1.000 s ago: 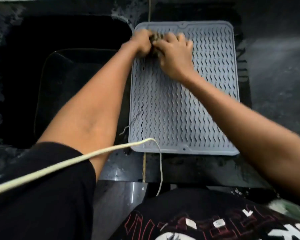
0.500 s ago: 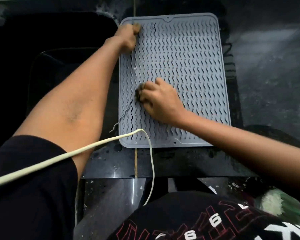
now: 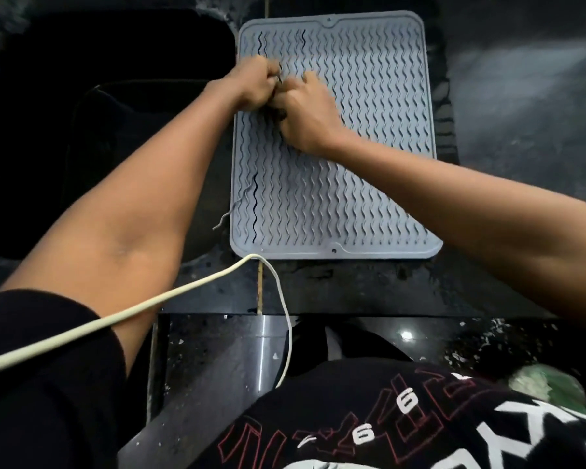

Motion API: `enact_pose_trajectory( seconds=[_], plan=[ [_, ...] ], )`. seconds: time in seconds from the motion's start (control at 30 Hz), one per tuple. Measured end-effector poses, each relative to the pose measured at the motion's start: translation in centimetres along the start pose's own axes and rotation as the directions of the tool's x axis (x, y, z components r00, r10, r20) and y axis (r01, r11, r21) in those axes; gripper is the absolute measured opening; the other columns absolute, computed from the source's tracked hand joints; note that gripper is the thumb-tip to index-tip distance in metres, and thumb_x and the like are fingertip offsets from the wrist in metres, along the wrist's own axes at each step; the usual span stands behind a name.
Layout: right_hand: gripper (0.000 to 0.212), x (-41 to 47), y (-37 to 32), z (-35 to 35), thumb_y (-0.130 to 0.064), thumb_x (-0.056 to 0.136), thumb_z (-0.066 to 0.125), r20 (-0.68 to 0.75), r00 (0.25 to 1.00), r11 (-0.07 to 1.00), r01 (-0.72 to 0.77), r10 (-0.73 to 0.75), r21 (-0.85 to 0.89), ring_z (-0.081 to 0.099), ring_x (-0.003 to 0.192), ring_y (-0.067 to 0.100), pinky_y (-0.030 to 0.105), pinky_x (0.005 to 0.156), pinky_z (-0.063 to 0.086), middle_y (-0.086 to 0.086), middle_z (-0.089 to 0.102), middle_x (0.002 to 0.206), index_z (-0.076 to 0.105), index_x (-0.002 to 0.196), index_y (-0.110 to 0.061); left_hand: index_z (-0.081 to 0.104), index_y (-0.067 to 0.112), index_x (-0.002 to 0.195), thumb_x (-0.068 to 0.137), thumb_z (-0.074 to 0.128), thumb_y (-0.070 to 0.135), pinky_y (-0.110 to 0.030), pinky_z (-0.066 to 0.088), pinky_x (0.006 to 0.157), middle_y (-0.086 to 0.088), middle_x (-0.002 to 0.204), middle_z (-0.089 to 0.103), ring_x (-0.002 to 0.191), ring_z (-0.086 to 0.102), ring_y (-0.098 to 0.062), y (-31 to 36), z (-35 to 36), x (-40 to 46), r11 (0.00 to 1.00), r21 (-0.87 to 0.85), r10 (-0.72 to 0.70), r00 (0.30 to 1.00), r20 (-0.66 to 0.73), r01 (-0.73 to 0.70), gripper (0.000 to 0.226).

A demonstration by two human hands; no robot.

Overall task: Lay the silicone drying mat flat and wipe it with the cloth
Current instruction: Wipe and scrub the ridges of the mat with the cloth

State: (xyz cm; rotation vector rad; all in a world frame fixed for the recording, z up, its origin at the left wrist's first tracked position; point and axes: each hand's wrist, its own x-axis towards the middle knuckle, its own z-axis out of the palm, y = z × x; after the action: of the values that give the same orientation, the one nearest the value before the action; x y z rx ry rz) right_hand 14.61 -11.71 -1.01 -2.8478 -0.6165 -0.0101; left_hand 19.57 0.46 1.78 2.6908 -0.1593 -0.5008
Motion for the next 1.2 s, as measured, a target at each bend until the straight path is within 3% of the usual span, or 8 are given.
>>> enact_pose_trajectory(
  seconds=[0.27,0.4,0.5,0.67,0.77,0.97,1.07,1.2],
  plan=[
    [0.033,-13.3,-3.8,-0.9,-0.008,0.086,0.052,0.108,0.953,0.940,0.252,-0.282,0.229,0.051,0.092,0.024,0.036,0.075,0.048,0.005,0.067,0.114,0.071,0.111,-0.018,0.048,0.003,0.127,0.099,0.042,0.022,-0.043,0.035,0.106,-0.023,0.136,0.047,0.126,0.045,-0.039,0.8,0.9,-0.7,0.986,0.157,-0.059,0.997,0.042,0.052,0.035],
    [0.034,-9.1,-2.4,-2.7,-0.009,0.089,0.046,0.014,0.987,0.928,0.143,-0.157,0.344,0.062,0.101,0.020,0.038,0.091,0.049,0.003,0.070,0.112,0.070,0.111,-0.018,0.056,0.007,0.110,0.101,0.038,0.027,-0.039,0.039,0.093,-0.020,0.120,0.054,0.109,0.052,-0.030,2.3,0.7,-2.0,0.995,0.089,-0.065,0.989,0.130,0.054,0.029],
    [0.040,-5.1,-0.8,-2.2,-0.011,0.092,0.039,-0.009,0.999,0.986,0.035,-0.034,0.165,0.047,0.111,0.030,0.044,0.091,0.043,0.008,0.057,0.128,0.061,0.124,-0.019,0.054,0.016,0.085,0.101,0.031,0.032,-0.034,0.037,0.083,-0.013,0.101,0.054,0.090,0.046,-0.021,2.2,0.8,-2.8,0.976,-0.191,-0.063,0.980,0.189,0.099,0.032],
    [0.039,-6.2,-2.3,-0.3,-0.010,0.091,0.039,0.050,0.995,0.995,0.079,-0.082,0.064,0.045,0.101,0.029,0.039,0.085,0.041,0.007,0.059,0.126,0.064,0.121,-0.015,0.055,0.002,0.121,0.102,0.022,0.046,-0.037,0.040,0.091,-0.014,0.112,0.061,0.104,0.054,-0.028,1.7,1.6,-3.7,0.944,-0.290,-0.099,0.972,0.212,0.159,0.059],
    [0.032,-11.9,-3.9,-0.1,-0.012,0.092,0.046,0.015,0.988,0.978,0.151,-0.155,0.145,0.046,0.092,0.025,0.036,0.080,0.043,0.005,0.065,0.119,0.069,0.114,-0.014,0.025,0.002,0.149,0.104,0.016,0.041,-0.037,0.018,0.118,-0.016,0.157,0.023,0.146,0.022,-0.028,2.4,2.4,-4.4,0.971,-0.195,-0.098,0.975,0.199,0.137,0.060],
    [0.034,-17.1,-6.0,-1.5,-0.009,0.084,0.047,0.175,0.939,0.941,0.255,-0.296,0.221,0.054,0.091,0.022,0.028,0.072,0.044,0.002,0.071,0.107,0.075,0.102,-0.017,-0.004,0.010,0.152,0.102,0.009,0.048,-0.040,-0.005,0.121,-0.006,0.161,-0.010,0.149,-0.010,-0.021,2.4,3.0,-4.3,0.989,-0.113,-0.069,0.968,0.240,0.098,0.064],
    [0.036,-13.0,-5.1,-2.5,-0.008,0.082,0.048,0.134,0.978,0.930,0.103,-0.159,0.352,0.062,0.097,0.021,0.032,0.081,0.052,-0.002,0.073,0.106,0.075,0.101,-0.023,0.002,0.018,0.154,0.096,0.008,0.061,-0.046,-0.001,0.122,-0.002,0.162,-0.004,0.150,-0.004,-0.021,2.2,2.4,-4.0,0.972,-0.169,-0.102,0.943,0.316,0.161,0.072],
    [0.042,-8.3,-3.9,-1.4,-0.013,0.095,0.039,0.027,0.999,0.986,0.031,-0.036,0.162,0.047,0.106,0.025,0.036,0.087,0.041,0.000,0.056,0.134,0.056,0.131,-0.024,0.021,0.010,0.151,0.085,0.005,0.077,-0.050,0.013,0.121,-0.014,0.158,0.023,0.147,0.020,-0.030,1.8,1.7,-3.8,0.937,-0.247,-0.153,0.926,0.345,0.246,0.095]
  ],
)
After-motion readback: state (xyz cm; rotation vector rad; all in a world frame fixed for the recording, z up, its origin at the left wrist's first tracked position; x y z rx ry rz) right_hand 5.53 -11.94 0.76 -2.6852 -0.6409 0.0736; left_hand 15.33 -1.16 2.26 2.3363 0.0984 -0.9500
